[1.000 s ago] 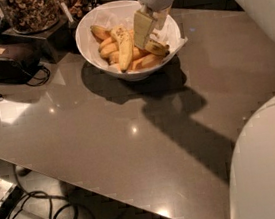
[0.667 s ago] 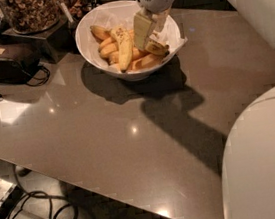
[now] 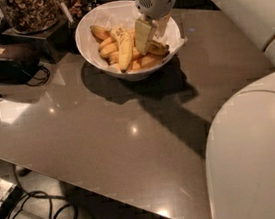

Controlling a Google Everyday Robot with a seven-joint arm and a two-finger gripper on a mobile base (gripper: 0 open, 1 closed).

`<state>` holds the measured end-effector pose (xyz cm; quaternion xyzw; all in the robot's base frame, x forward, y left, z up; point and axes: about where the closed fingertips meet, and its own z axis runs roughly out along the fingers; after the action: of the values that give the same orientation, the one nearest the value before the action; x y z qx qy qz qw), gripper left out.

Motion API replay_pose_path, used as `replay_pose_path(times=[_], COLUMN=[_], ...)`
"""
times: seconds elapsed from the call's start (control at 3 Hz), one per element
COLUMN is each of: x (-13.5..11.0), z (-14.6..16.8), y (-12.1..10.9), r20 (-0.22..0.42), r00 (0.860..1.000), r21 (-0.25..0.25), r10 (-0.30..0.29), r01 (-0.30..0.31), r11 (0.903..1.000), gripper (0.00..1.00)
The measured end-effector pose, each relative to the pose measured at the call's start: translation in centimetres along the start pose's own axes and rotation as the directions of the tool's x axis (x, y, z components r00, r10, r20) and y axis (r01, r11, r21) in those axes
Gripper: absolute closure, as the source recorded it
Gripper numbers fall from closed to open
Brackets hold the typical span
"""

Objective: Pick banana from white bowl

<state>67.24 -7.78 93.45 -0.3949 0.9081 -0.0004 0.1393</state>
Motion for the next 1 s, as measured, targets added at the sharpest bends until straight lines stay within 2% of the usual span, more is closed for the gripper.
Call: replay_pose_path(times=[0.33,0.67,1.0], x=[0.00,0.17,0.14], z=[0.00,-0.33,-0.31], y=[0.00,0.08,0.09], r20=[0.000,0.028,0.030], r00=[1.000,1.000,0.999], r21=[0.000,0.009,0.009], r10=[0.000,-0.012,-0.013], r01=[0.000,0.012,0.012], r11=[1.0000,0.9999,0.9999], gripper=[0.61,0.85,1.00])
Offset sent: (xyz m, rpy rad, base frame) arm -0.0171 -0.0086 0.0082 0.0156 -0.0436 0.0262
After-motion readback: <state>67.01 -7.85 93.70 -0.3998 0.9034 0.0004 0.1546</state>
